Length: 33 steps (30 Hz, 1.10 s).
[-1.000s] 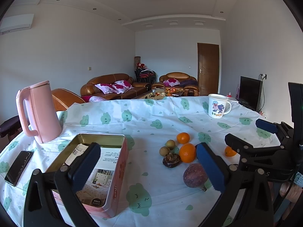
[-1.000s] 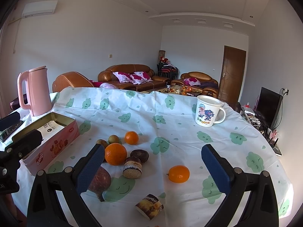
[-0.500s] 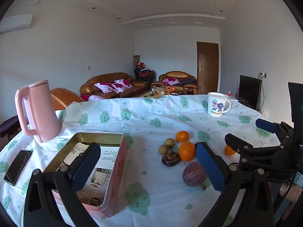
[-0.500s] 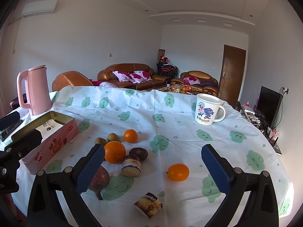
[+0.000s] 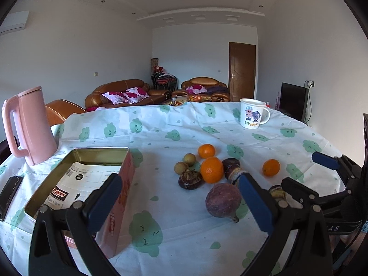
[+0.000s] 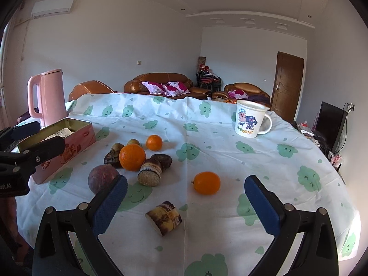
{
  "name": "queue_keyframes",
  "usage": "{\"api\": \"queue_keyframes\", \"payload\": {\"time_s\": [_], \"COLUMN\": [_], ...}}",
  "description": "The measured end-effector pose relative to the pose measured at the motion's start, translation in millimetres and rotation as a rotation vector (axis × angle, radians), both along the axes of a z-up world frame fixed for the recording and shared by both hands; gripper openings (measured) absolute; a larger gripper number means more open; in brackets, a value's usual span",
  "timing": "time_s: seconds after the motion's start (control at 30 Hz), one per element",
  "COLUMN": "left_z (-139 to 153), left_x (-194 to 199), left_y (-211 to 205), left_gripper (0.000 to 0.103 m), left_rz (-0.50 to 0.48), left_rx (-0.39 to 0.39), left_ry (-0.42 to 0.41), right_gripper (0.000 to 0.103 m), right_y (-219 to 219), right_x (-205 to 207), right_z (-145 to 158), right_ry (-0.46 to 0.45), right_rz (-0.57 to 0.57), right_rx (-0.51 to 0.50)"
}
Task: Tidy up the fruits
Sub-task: 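Grasp the purple passion fruit with the left tool while the right tool grasps a cake roll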
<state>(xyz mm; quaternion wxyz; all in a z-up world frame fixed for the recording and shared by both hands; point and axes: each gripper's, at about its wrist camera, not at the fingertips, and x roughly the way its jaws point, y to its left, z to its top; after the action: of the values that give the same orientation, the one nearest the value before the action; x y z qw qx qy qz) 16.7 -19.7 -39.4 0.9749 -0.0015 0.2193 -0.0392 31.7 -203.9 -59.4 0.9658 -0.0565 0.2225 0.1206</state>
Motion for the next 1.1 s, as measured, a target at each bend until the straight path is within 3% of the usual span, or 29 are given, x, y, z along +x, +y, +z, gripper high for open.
{"api": "queue_keyframes", "payload": {"time_s": [0.17,0.23,0.37,0.43,0.5,0.63,0.73,0.9,1.1], "left_z": [-14,-18,-24,-27,-31,-38,-39,-38,-28], "left_x": [13,17,25,29,36,50,51,48,37], "left_y": [-10,-12,-19,-27,-34,-39,-40,-34,-18], "left_gripper": [0.1,0.096,0.094,0.093,0.085,0.059,0.051,0.05,0.05], "left_rz": [-0.046,-0.068,-0.1,-0.119,-0.142,-0.166,-0.185,-0.183,-0.119], "left_rx": [-0.022,-0.042,-0.053,-0.041,-0.021,-0.021,-0.033,-0.055,-0.026], "left_ry": [0.064,0.082,0.12,0.136,0.179,0.247,0.25,0.24,0.17], "right_gripper": [0.099,0.083,0.071,0.052,0.043,0.043,0.043,0.043,0.043], "right_y": [3,4,6,5,3,-1,-6,-8,4], "right_x": [2,6,14,15,16,15,13,9,6], "right_z": [-13,-19,-32,-36,-37,-37,-33,-22,-6], "right_ry": [0.043,0.077,0.134,0.145,0.156,0.148,0.134,0.091,0.031], "right_rz": [0.056,0.094,0.114,0.126,0.14,0.143,0.138,0.142,0.178], "right_rx": [0.009,0.028,0.029,0.038,0.053,0.072,0.087,0.095,0.094]}}
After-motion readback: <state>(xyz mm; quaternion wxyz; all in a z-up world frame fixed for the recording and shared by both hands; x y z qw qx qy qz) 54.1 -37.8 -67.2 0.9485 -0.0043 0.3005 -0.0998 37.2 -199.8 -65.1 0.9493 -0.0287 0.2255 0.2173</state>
